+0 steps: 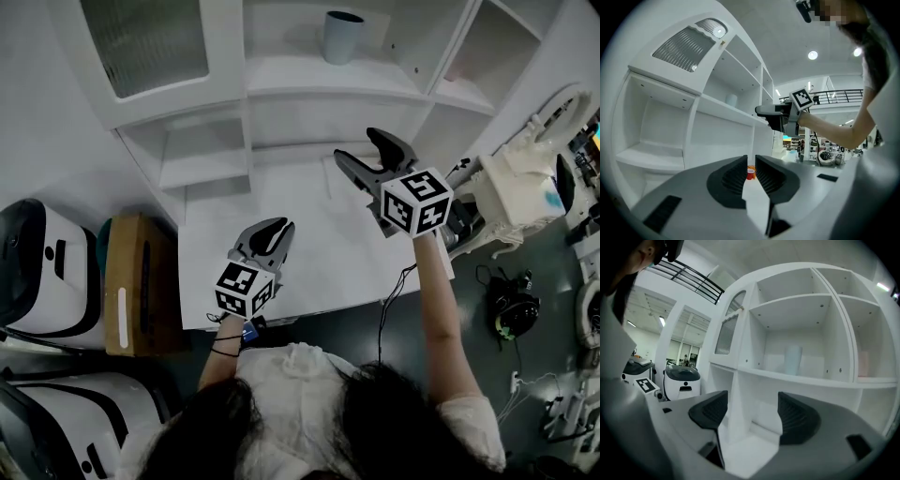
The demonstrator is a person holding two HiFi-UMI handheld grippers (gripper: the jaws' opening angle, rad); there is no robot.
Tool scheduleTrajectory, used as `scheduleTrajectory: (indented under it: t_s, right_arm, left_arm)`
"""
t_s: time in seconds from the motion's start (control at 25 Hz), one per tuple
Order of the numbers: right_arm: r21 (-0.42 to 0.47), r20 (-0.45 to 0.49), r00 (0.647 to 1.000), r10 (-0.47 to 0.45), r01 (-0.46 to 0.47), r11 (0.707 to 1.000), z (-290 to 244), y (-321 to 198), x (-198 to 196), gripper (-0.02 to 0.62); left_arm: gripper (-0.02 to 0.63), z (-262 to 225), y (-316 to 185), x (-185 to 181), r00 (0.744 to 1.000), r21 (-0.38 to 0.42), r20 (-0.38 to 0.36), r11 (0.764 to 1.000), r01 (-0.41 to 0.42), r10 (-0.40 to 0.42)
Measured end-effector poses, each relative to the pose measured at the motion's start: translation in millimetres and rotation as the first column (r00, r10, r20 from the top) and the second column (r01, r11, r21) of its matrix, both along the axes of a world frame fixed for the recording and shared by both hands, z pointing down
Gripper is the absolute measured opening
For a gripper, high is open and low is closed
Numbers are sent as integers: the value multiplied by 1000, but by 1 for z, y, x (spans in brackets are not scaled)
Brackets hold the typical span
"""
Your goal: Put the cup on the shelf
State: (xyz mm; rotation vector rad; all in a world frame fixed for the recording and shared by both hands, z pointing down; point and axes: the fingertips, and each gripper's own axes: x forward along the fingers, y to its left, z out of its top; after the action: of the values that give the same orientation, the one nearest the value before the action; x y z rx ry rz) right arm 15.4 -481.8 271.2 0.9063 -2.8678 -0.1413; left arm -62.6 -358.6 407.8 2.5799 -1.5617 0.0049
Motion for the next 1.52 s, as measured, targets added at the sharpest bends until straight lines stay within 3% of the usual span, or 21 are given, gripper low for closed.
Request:
scheduleTrajectory:
  t_s: [0.36,0.4,0.44,0.48,0.8,1.04,1.52]
  right_arm:
    - [-140,74,993,88,-77,987,88,85,33,331]
    - [-156,97,988,116,-100,983,94,93,40,291]
    - [-172,124,982,143,-120,978,98,100,48,204]
    - [-189,145,976,162,-133,973,102,108,55,170]
    - [-238,88,981,172,-147,960,144,173,82,161]
    - [-266,95,983,158,-128,955,165,227,89,144]
    - [-284,116,988,106,-70,956,178,290,74,123]
  left_arm:
    - [61,9,31,29,1000,-22,0,1000,-5,5]
    - [61,11,36,33,1000,-25,1,1000,-6,6]
    - [61,12,41,37,1000,-30,2,1000,-8,8]
    - [61,14,46,41,1000,-35,3,999,-9,9]
    - [61,26,92,72,1000,-73,9,997,-11,12]
    - [61,38,138,91,1000,-86,19,996,-8,10]
    - [61,44,199,86,998,-105,64,994,33,-26]
